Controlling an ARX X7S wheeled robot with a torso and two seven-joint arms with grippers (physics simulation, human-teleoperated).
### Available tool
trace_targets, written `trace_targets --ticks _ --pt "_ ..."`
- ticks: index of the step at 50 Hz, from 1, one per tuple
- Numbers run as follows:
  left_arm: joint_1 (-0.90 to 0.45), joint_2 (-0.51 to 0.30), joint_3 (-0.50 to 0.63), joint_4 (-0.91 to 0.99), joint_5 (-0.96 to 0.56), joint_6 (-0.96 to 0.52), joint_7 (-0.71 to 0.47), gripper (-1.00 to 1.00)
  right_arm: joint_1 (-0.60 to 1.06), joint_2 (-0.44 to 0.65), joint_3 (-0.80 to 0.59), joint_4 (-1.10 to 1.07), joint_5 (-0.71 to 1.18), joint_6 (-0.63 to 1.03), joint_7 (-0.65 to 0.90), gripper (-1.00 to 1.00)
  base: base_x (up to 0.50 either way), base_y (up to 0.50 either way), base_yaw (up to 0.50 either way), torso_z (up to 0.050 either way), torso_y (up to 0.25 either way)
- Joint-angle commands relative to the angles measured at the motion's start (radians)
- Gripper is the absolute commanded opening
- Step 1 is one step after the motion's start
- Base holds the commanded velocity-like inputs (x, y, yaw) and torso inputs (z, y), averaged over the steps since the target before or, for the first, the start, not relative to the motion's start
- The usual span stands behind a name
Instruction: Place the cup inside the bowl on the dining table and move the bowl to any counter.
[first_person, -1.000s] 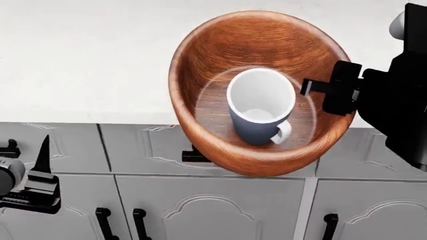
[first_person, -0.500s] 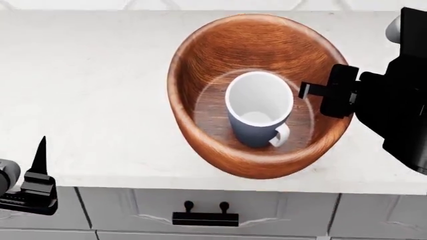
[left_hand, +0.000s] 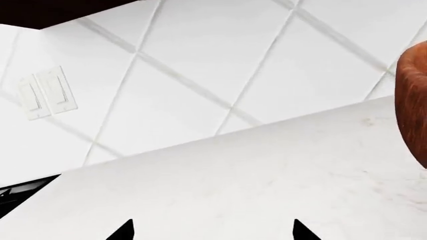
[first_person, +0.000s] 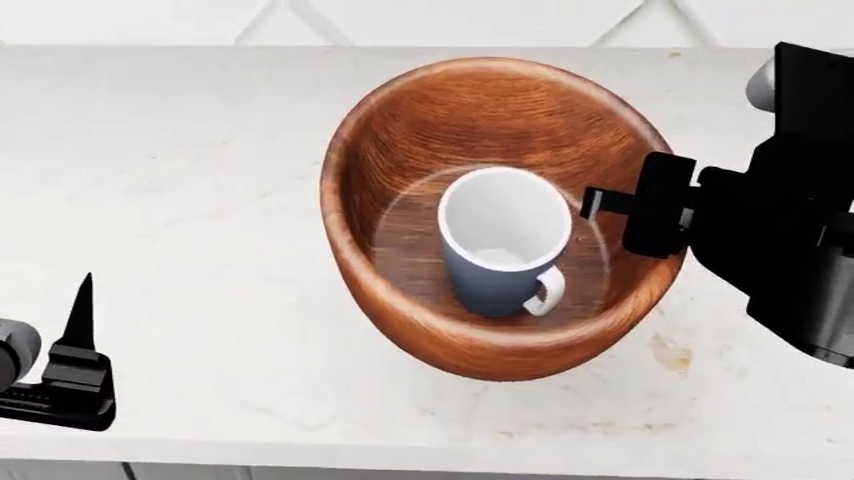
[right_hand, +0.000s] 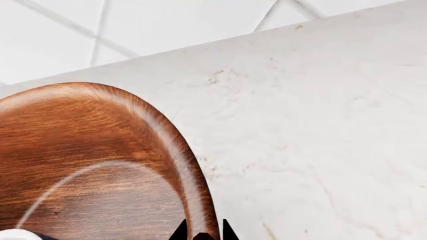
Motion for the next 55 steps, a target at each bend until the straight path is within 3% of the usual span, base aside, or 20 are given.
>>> trace_targets --ticks 1,18,55 --pt "-0.010 0.017 0.012 -0.025 0.011 0.044 -0.003 1.00 -0.011 -0.009 0.012 0.001 -0.012 -0.018 -0.022 -1.00 0.29 0.00 0.00 0.000 0.000" --pt "-0.001 0.012 0.005 -0.021 0.006 0.049 -0.006 1.00 -0.032 -0.021 0.002 0.017 -0.018 -0.030 -0.033 -1.00 0.28 0.00 0.00 0.001 0.001" --pt "0.019 0.009 -0.001 -0.036 -0.003 0.075 -0.005 1.00 -0.107 -0.044 -0.053 0.071 -0.051 -0.039 -0.072 -1.00 0.00 0.00 0.00 0.000 0.000"
